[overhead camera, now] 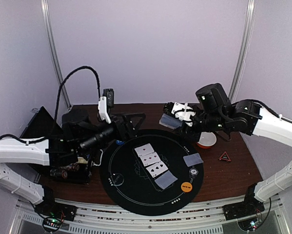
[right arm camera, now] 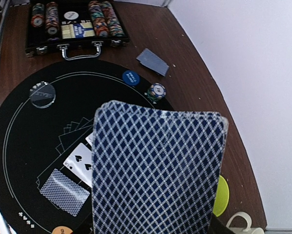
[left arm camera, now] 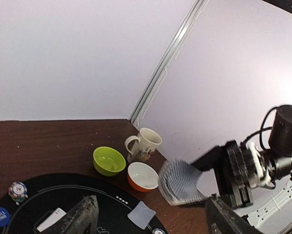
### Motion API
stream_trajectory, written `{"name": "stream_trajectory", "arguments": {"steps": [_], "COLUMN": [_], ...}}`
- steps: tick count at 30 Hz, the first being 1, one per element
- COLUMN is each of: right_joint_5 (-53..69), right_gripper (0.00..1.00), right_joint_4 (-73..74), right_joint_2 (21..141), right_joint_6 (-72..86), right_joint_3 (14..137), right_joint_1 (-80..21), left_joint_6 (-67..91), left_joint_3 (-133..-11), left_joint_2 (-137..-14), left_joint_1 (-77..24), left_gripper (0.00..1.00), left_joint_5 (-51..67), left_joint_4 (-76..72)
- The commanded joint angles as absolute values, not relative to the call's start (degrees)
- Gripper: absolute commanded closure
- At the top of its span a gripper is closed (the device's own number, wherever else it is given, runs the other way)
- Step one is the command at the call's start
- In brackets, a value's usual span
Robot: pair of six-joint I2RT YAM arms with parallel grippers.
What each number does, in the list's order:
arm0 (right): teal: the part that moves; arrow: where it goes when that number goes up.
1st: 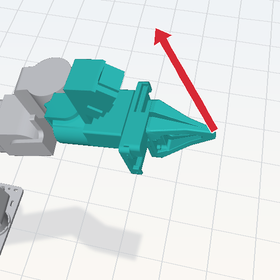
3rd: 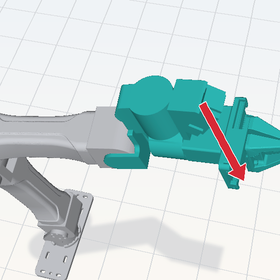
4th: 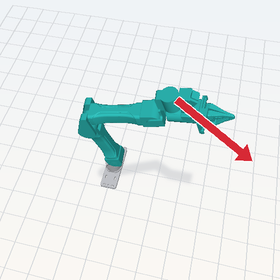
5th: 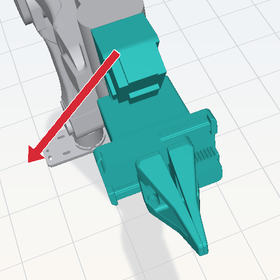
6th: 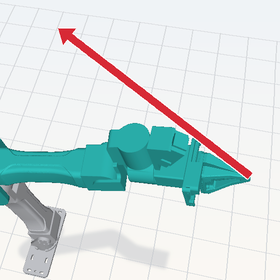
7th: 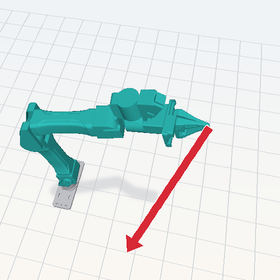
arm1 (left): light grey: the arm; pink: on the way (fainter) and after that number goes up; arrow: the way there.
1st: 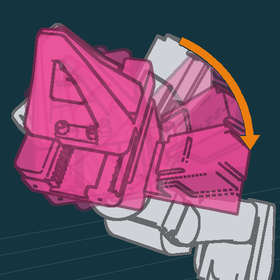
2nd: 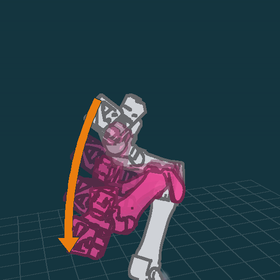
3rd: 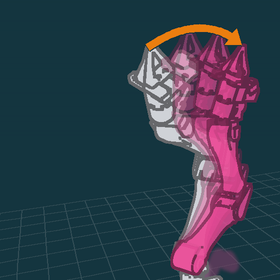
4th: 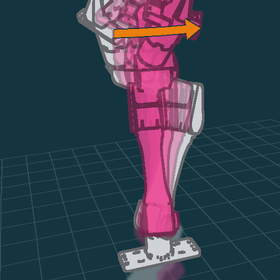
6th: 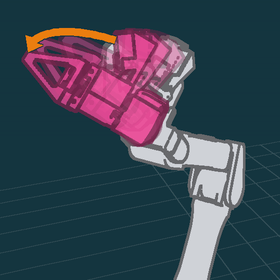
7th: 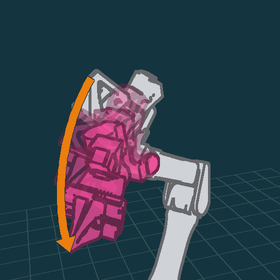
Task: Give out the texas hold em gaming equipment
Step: Pick up the poker card from the face-down deck piles.
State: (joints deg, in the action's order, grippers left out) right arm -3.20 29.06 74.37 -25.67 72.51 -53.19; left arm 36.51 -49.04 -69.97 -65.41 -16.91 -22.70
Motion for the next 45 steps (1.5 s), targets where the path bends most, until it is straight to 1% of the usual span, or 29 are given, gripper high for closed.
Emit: {"name": "stream_trajectory", "arguments": {"steps": [1,5,8,15,19,22,26,29,33,35,38,41,45], "right_joint_5": [0.2,0.0,-0.3,-0.1,0.0,0.0,-0.4,-0.8,-1.6,-2.1,-2.8,-2.7,-2.6], "right_gripper": [0.50,0.50,0.50,0.50,0.50,0.50,0.50,0.50,0.50,0.50,0.50,0.50,0.50], "right_joint_4": [28.9,27.6,27.7,27.8,28.2,28.3,28.3,28.4,28.1,28.1,28.2,28.2,28.0], "right_joint_2": [75.4,77.6,79.8,82.2,82.8,83.1,83.7,83.8,83.4,83.3,83.3,83.5,83.9], "right_joint_6": [-28.7,-29.9,-30.3,-31.0,-31.4,-31.6,-32.0,-32.0,-32.0,-32.0,-32.2,-32.3,-32.3], "right_joint_3": [72.0,73.0,75.0,76.6,77.3,78.0,78.5,78.7,78.0,77.7,77.7,77.9,78.4], "right_joint_1": [-56.5,-58.8,-60.2,-61.4,-62.2,-62.9,-63.8,-64.0,-64.0,-64.0,-64.0,-64.1,-64.0], "left_joint_6": [35.7,33.6,33.1,30.7,28.6,27.2,26.2,26.2,26.2,26.3,26.4,26.3,26.0], "left_joint_3": [-49.6,-53.4,-56.4,-55.6,-55.8,-56.7,-58.0,-57.8,-56.5,-55.2,-53.8,-52.6,-51.8], "left_joint_2": [-67.6,-70.7,-73.9,-74.1,-75.2,-76.6,-78.1,-78.2,-76.2,-74.5,-71.9,-70.7,-70.8], "left_joint_1": [-59.0,-58.5,-57.8,-56.9,-56.6,-56.2,-56.2,-56.2,-56.2,-56.2,-56.1,-56.1,-56.1], "left_gripper": [0.20,0.13,0.12,0.10,0.10,0.13,0.20,0.22,0.34,0.38,0.42,0.42,0.43], "left_joint_5": [0.4,7.1,10.8,11.9,8.8,7.8,6.3,5.9,3.5,1.7,0.3,0.6,4.9], "left_joint_4": [-11.2,-7.3,-4.7,-5.9,-2.6,-1.4,-0.5,-0.9,-0.2,-0.3,-0.7,-1.7,-3.7]}}
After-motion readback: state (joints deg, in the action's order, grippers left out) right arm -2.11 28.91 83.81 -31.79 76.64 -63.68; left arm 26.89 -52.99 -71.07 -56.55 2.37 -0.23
